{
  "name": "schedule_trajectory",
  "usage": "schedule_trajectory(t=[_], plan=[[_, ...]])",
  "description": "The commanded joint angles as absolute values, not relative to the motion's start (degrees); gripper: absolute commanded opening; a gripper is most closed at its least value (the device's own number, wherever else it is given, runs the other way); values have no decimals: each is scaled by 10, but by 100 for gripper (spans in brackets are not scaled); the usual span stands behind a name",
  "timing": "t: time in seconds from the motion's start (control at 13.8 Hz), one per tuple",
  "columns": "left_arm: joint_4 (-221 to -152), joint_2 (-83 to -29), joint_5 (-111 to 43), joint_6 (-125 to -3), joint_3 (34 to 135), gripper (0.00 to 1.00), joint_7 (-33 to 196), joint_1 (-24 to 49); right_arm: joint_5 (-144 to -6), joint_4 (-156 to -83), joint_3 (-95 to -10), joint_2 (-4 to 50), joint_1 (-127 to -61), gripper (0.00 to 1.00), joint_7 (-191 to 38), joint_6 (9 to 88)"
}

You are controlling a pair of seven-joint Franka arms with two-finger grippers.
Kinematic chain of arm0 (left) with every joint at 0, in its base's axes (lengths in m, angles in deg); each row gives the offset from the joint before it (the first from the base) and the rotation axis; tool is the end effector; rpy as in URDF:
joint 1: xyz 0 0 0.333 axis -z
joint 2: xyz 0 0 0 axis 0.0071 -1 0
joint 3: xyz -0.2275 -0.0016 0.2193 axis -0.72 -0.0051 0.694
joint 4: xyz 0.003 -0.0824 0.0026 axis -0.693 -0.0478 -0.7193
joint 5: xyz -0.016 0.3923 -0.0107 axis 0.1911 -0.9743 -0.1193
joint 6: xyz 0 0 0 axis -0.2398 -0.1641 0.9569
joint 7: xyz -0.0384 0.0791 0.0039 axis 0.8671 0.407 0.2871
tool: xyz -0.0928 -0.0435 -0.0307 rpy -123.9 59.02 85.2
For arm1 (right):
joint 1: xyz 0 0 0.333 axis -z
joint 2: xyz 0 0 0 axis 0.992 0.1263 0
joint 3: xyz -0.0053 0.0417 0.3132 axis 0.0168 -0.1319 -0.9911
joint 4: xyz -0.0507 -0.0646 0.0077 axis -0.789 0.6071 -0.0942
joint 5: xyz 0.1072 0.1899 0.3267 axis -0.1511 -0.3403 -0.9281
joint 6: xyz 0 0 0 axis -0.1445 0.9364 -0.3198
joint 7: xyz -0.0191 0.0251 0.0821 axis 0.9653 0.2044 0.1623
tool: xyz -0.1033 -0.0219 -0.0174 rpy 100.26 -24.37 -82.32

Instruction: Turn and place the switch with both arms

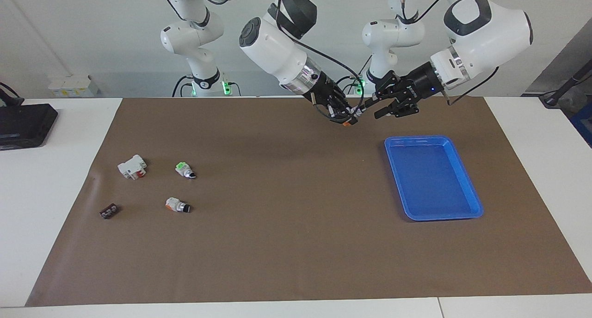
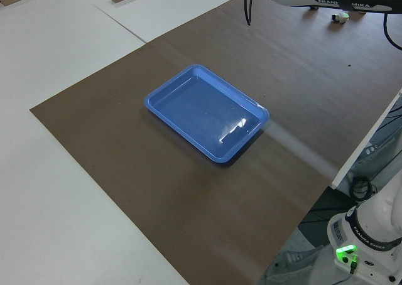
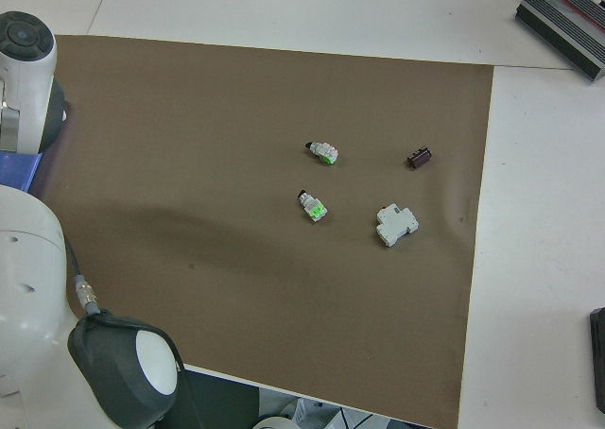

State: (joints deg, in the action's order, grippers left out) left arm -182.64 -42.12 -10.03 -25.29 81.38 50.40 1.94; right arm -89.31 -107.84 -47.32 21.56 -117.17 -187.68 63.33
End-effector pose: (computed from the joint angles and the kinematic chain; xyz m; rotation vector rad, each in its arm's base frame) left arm 0.5309 -0.1422 0.5817 2.2918 -0.2803 0.0479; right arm 0.5347 0.4130 0.5419 -1.7139 1.7179 0.6523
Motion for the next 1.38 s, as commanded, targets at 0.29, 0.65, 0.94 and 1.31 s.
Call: schedule_trajectory(t=[0.29, 0.65, 0.94, 1.31], plan=[[-1847, -403, -88, -246, 820, 47, 493, 35, -876, -1069, -473, 218, -1171, 0, -1887, 624], [-1847, -402, -88, -239, 820, 40, 492, 35, -876, -1069, -473, 218, -1171, 0, -1888, 624], [-1847, -402, -88, -240, 820, 29, 492, 35, -876, -1069, -473, 217, -1171, 0, -1888, 624], [-1847, -400, -88, -237, 820, 19, 492, 36, -875, -1069, -473, 217, -1171, 0, -1888, 624]])
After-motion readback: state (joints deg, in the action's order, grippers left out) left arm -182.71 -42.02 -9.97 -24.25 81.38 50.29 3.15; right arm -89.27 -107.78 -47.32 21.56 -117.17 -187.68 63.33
